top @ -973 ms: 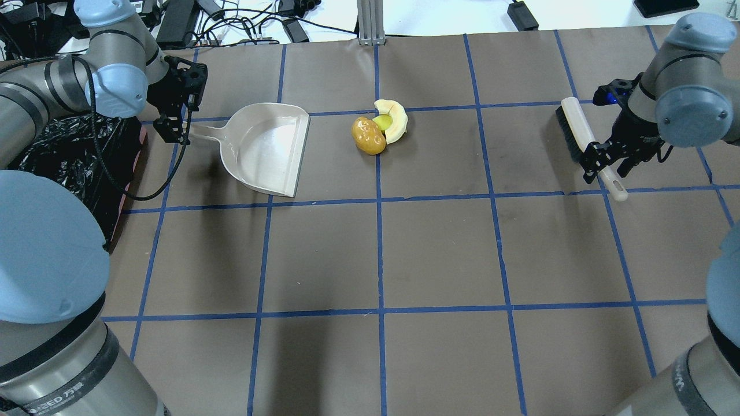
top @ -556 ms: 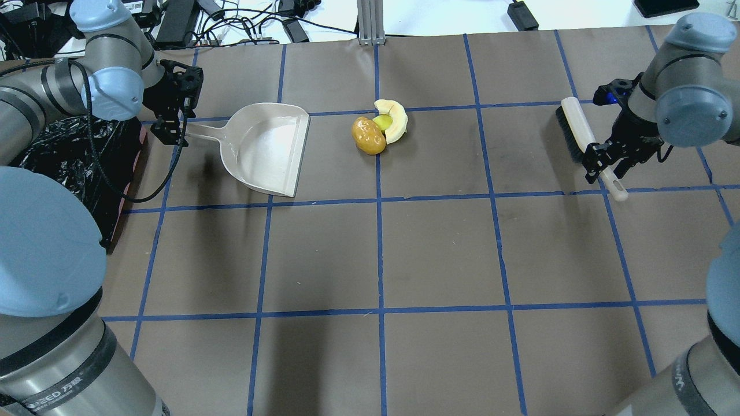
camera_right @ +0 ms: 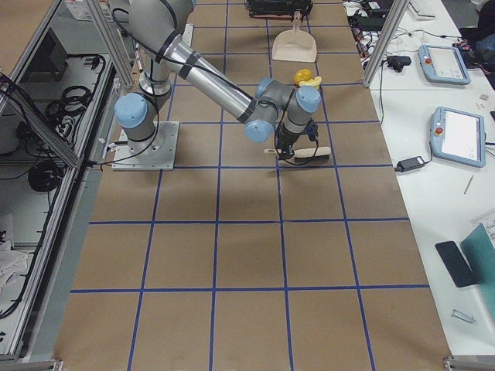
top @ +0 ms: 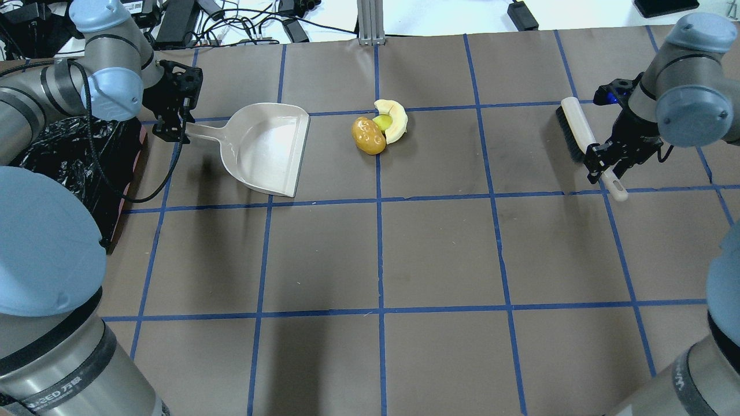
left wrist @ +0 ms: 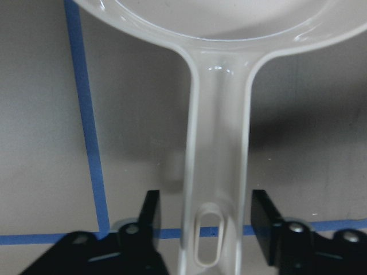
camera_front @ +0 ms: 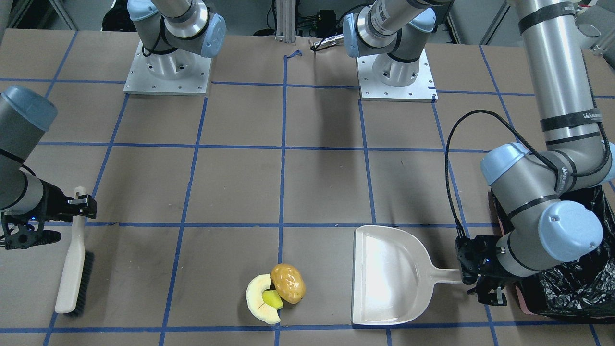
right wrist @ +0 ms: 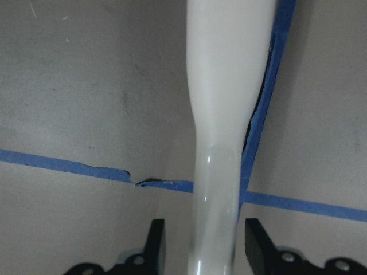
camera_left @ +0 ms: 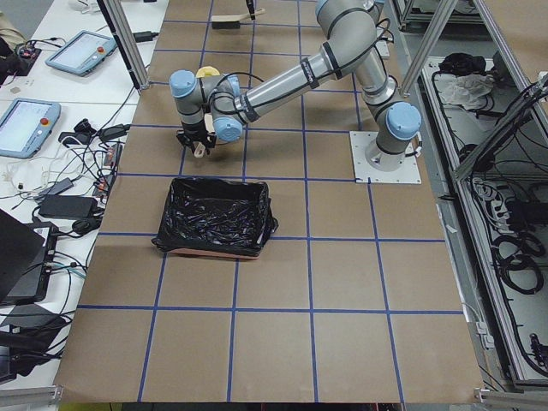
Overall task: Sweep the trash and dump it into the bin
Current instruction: 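Lift the white brush with the right gripper while the left gripper holds the dustpan, then move the brush with the right gripper toward the potato and fruit piece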
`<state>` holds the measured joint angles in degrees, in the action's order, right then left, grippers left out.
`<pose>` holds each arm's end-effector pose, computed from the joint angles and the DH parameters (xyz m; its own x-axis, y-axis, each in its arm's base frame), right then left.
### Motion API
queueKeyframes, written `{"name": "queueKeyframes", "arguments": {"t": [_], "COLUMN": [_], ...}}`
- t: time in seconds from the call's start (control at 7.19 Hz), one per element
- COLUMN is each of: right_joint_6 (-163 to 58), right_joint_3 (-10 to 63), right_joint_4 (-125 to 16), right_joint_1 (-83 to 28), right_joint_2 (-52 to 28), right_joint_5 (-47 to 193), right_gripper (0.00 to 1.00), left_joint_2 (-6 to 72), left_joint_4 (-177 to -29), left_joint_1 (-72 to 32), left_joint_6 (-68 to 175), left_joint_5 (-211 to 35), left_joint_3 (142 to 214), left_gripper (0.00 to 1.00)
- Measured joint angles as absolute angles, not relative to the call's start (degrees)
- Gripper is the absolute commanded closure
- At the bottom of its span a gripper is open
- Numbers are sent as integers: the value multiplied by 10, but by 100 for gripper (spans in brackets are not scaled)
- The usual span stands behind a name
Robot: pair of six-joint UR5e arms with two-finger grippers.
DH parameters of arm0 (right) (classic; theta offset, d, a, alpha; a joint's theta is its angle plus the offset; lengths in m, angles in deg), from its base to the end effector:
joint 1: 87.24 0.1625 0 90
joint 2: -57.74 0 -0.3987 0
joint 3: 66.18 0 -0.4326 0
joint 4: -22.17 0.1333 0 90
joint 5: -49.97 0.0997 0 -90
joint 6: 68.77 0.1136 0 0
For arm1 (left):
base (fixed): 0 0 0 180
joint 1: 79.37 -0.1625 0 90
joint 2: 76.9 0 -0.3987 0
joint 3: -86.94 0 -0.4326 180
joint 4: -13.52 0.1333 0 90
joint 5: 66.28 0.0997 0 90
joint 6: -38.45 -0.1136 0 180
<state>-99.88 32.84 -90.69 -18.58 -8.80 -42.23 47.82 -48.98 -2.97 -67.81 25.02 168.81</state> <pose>-0.0993 -0.6086 0.1674 -0.9843 -0.1683 -0.0539 -0.1749 0.9711 0.1626 0.0412 -0.7261 0.1846 0.0463 0.9989 -0.0089 0.9986 -0.0461 0.0262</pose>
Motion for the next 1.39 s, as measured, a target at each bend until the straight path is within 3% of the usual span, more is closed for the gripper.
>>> {"name": "queueKeyframes", "arguments": {"t": [0.14,0.42,1.39], "right_joint_6": [-999,-999,-917], "right_joint_3": [328,328,291], "right_joint_4": [-906,-904,-897], "right_joint_1": [-186,-186,-127], "right_joint_2": [-88,-88,-104], "right_joint_5": [-422,-427,-425], "right_gripper": [100,100,100], "left_joint_2": [479,479,471], "left_joint_4": [-490,-490,-492], "left_joint_1": [-27,-24,-16], "left_joint_6": [-676,-673,-672], "left_joint_5": [250,250,255], "left_joint_3": [1688,1688,1683], "left_gripper": [40,64,71]}}
